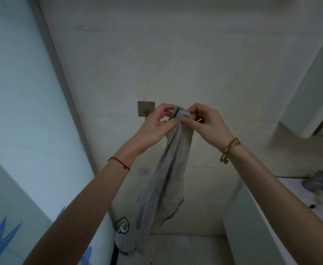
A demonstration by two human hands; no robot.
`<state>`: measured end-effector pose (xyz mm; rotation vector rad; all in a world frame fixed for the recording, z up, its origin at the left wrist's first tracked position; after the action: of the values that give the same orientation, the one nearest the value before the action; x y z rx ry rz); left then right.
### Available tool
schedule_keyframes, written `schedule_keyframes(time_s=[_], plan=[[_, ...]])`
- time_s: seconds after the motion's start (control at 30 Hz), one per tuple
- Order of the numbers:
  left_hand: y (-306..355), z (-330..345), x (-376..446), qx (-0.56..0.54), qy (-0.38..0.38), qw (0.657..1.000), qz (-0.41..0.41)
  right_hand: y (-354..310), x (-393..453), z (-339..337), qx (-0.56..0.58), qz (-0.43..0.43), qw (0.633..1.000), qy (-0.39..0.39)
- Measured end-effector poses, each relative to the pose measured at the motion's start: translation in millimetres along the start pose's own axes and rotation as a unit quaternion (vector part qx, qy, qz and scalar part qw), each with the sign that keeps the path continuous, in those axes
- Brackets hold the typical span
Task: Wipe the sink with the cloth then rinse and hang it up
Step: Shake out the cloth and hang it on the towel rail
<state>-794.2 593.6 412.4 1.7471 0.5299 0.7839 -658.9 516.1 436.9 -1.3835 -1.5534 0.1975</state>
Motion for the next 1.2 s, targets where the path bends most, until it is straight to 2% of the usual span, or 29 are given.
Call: schedule_keyframes(time_s=[0.07, 0.2, 0.27, 0.33, 0.43, 0.57, 0.67, 0.8, 0.87, 0.93, 1.0, 1.07, 1.2], plan=[[-12, -7, -6, 0.001, -0.029, 0.999, -0.045, -4, 1, -2, 0.004, -0.01, 1.0, -0.019], [-35, -7, -23, 0.072, -0.181, 0.978, -0.075, -13, -4, -1, 0.008, -0.009, 0.998, -0.058], [-48, -7, -28, 0.119, -0.201, 0.968, -0.091, -18, -5, -6, 0.035, 0.005, 0.998, -0.042], [-59, -7, -32, 0.14, -0.2, 0.965, -0.096, -20, -4, -13, 0.051, 0.028, 0.998, -0.018], [-66, -9, -32, 0.159, -0.146, 0.974, -0.071, -17, -4, -21, 0.053, 0.07, 0.996, -0.003], [-57, -4, -33, 0.105, -0.082, 0.989, -0.058, -16, 1, -39, 0.101, 0.114, 0.987, 0.055], [-46, 1, -37, 0.085, -0.092, 0.99, -0.06, -15, 4, -59, 0.116, 0.136, 0.982, 0.055], [-36, -4, -43, 0.06, -0.137, 0.986, -0.079, -29, 10, -84, 0.13, 0.067, 0.989, 0.0], [-31, -8, -50, 0.058, -0.196, 0.973, -0.106, -37, 13, -96, 0.093, 0.032, 0.995, -0.007], [-24, -14, -54, 0.082, -0.231, 0.961, -0.131, -44, 16, -105, 0.008, -0.005, 1.0, -0.007], [-12, -25, -51, 0.137, -0.22, 0.957, -0.132, -47, 18, -113, -0.111, -0.039, 0.993, -0.003], [7, -42, -41, 0.227, -0.2, 0.948, -0.096, -52, 19, -119, -0.214, -0.071, 0.974, 0.006], [55, -80, -23, 0.36, -0.129, 0.924, -0.017, -65, 22, -137, -0.294, -0.084, 0.951, 0.042]])
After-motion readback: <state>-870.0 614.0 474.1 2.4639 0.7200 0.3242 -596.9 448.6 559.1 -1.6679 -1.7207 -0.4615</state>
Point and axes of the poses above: each hand's wrist, its own x-axis towards the middle knuckle, its own z-axis out of the palm, y = z × x, the point moved 5 cm from there along x, towards the middle knuckle, and after that the axes turned 6 degrees about -z, right-handed, at the moved point
